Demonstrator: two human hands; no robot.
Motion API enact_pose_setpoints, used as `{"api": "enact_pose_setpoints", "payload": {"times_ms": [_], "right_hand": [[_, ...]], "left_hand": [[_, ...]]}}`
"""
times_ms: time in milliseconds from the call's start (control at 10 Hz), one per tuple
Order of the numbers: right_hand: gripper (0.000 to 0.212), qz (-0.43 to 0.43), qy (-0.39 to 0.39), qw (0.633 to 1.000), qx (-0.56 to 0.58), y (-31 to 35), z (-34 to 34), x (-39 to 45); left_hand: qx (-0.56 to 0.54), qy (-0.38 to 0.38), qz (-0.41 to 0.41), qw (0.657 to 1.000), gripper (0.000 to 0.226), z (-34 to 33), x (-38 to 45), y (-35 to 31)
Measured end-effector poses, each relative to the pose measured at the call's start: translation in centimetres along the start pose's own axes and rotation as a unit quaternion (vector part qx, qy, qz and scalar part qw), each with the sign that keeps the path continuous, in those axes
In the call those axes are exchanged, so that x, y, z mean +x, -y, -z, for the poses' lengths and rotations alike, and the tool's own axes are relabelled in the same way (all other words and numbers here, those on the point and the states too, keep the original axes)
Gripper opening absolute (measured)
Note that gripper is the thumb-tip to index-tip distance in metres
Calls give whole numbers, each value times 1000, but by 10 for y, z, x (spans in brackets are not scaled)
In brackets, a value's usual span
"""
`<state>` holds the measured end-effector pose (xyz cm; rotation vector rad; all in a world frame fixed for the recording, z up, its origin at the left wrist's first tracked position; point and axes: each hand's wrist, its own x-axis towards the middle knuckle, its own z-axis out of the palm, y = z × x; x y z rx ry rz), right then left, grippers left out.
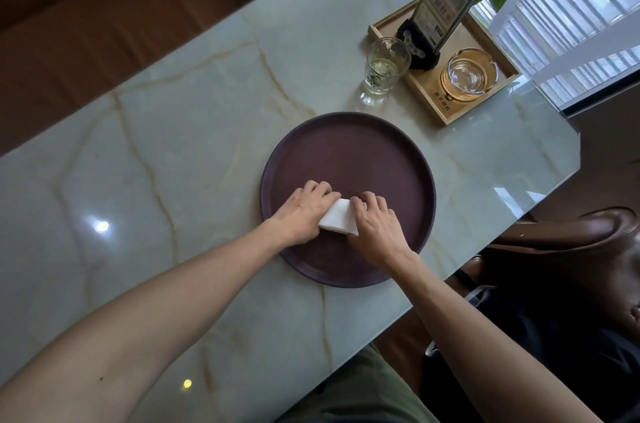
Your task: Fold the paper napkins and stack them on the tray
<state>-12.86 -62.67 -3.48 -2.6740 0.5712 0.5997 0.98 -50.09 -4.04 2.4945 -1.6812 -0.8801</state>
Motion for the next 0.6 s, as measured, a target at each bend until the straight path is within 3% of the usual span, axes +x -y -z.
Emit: {"api": "enact_pose_setpoints", "payload": {"times_ms": [100,200,300,400,500,600], "right_hand": [[83,-27,17,999,21,1,3,-2],[83,-82,4,996,40,2,8,-11],[39,-139,6,989,54,1,7,-22],[20,-153,48,985,69,2,5,-29],[25,-116,53,989,71,5,2,-30],[25,-144,39,987,60,6,4,-31]], "left_hand": [[-19,-5,28,999,90,-3,-3,0],[-38,-19,83,996,96,-4,-12,-2],[-53,-28,119,991,78,-9,-24,-3],[-71,1,150,986,58,-14,-34,-7],[-82,5,151,985,50,-17,-38,-8],[-70,15,174,982,54,-16,-43,-9]]}}
